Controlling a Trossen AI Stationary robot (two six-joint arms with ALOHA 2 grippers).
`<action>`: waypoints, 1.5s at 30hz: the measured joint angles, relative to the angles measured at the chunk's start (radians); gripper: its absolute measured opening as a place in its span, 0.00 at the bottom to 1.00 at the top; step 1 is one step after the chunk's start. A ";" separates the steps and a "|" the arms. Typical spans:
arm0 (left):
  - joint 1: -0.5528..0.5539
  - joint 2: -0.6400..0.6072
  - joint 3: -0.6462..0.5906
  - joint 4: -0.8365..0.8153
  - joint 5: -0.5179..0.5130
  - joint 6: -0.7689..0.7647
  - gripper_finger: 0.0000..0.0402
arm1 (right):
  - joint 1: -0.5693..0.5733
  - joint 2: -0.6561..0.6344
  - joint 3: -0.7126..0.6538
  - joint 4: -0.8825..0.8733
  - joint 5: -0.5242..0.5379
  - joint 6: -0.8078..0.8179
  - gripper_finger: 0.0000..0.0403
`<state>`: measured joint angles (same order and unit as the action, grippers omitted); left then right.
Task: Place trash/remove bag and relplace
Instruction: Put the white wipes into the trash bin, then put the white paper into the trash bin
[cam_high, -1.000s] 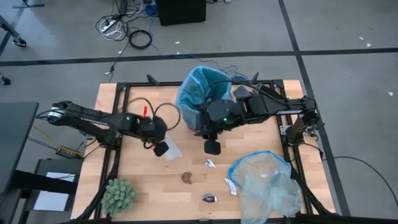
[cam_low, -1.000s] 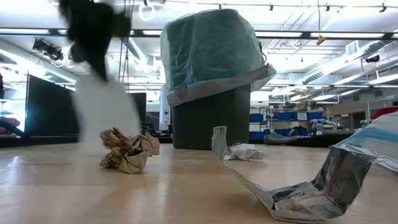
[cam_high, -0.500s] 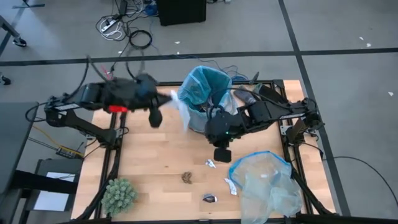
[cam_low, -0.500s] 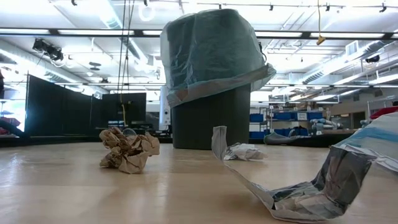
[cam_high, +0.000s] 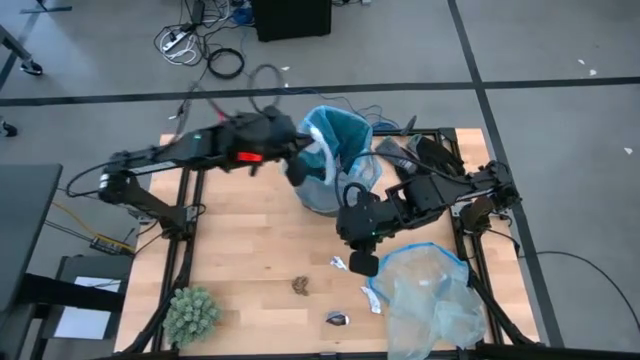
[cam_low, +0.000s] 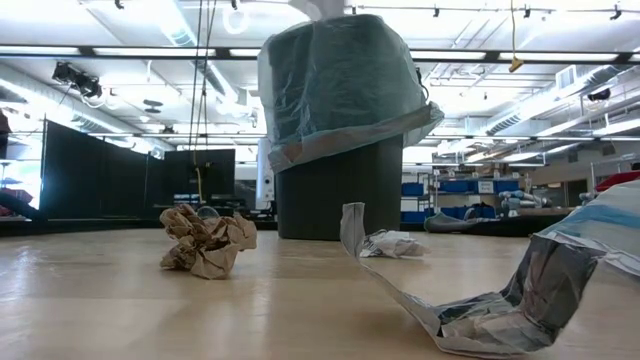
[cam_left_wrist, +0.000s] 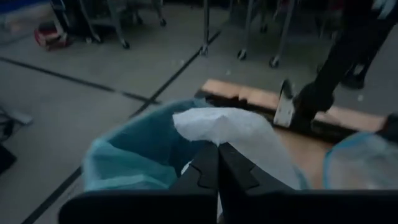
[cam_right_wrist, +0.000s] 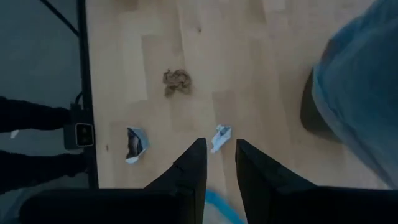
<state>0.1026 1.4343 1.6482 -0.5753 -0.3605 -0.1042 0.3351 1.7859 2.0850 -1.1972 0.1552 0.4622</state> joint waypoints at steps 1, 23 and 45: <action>0.006 0.021 0.000 0.004 0.002 0.001 0.02 | 0.008 0.000 0.000 -0.006 0.020 0.028 0.18; 0.109 0.044 0.120 -0.006 0.236 0.104 0.65 | 0.134 0.025 -0.078 -0.058 0.217 0.125 0.18; 0.023 -0.147 0.256 -0.631 0.204 -0.098 0.64 | 0.045 0.027 -0.698 0.592 0.039 0.259 0.25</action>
<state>0.1256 1.2877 1.9045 -1.2062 -0.1568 -0.2021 0.3804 1.8129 1.3872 -0.6057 0.1942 0.7214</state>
